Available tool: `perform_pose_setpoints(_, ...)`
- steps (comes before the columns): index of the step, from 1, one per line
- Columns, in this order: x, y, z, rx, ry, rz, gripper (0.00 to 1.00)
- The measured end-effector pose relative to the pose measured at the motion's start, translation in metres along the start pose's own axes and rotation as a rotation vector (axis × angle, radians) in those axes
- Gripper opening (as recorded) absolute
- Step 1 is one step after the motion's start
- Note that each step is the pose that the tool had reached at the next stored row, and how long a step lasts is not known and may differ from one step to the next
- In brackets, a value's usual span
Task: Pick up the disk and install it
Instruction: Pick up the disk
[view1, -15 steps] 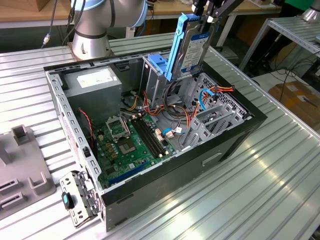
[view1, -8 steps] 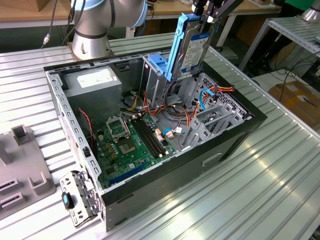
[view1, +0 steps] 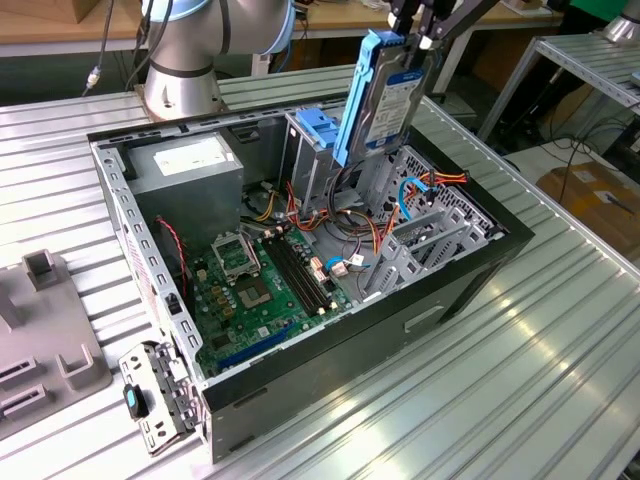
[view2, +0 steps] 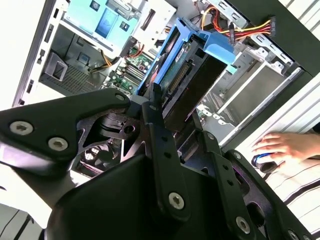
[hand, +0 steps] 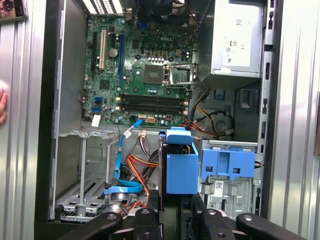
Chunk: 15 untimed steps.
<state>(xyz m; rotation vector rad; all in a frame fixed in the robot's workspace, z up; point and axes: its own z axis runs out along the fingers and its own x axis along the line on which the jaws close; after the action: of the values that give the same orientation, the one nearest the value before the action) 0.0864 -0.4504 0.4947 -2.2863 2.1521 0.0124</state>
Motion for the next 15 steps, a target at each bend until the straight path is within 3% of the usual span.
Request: perform_pose_setpoints(15, 0.0329, 0.0019, -0.0002, -0.0001, 0.0007, 0.0, 0.35)
